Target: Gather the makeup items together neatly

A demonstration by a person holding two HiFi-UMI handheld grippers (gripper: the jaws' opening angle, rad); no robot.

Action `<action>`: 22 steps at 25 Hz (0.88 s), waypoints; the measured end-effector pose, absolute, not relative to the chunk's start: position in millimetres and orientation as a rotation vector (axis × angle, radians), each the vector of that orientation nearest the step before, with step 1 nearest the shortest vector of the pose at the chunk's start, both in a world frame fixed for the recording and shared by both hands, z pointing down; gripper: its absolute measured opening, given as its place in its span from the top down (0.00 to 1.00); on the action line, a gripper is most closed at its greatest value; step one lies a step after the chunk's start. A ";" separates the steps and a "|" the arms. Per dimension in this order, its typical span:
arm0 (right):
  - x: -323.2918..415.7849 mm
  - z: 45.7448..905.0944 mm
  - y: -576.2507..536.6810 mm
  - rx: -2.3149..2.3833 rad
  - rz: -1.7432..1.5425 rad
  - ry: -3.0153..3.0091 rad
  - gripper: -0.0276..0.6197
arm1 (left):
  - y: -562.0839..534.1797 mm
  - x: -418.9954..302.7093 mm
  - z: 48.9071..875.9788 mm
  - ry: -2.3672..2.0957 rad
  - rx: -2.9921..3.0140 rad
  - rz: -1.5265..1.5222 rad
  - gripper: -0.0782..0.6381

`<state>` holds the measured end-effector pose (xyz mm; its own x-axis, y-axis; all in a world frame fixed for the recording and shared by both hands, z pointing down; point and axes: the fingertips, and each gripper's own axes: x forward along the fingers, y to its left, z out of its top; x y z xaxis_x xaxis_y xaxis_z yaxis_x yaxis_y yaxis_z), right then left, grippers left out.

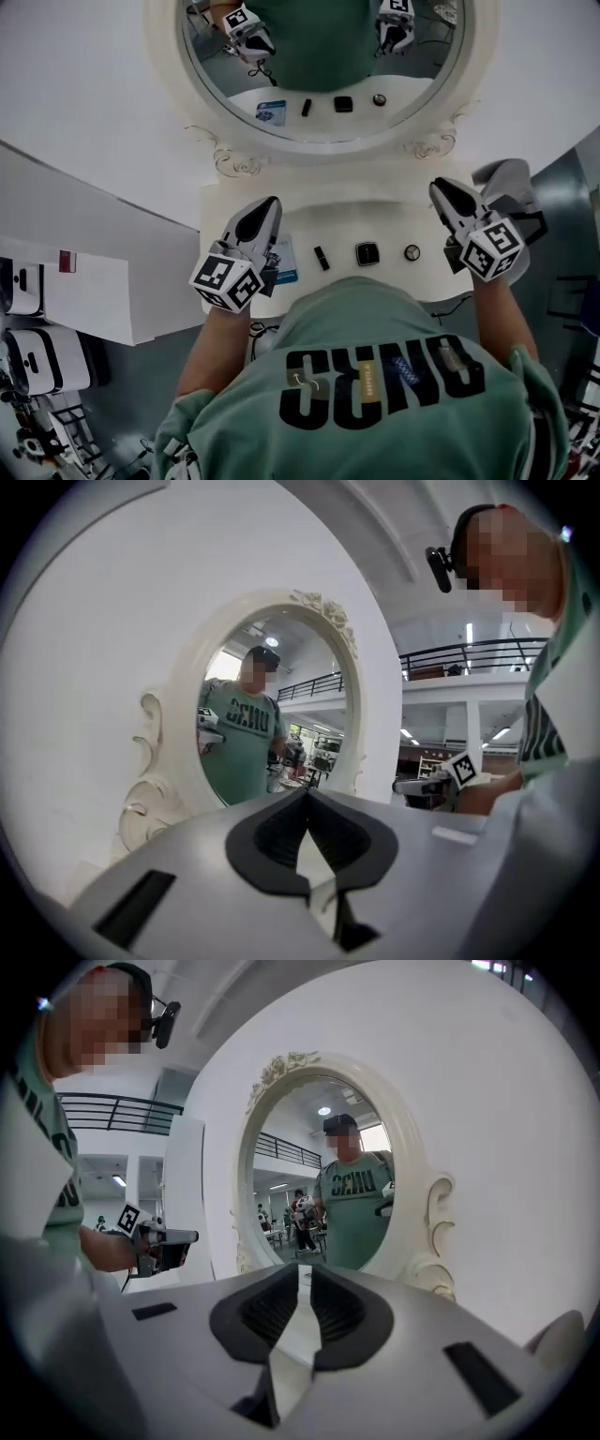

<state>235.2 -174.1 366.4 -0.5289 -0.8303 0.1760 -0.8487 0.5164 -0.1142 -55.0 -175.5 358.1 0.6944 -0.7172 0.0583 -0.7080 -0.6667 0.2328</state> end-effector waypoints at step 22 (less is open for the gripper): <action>204.8 367.4 -176.3 1.411 0.335 -2.667 0.97 | -163.1 -90.4 352.7 -1.192 2.616 -0.122 0.88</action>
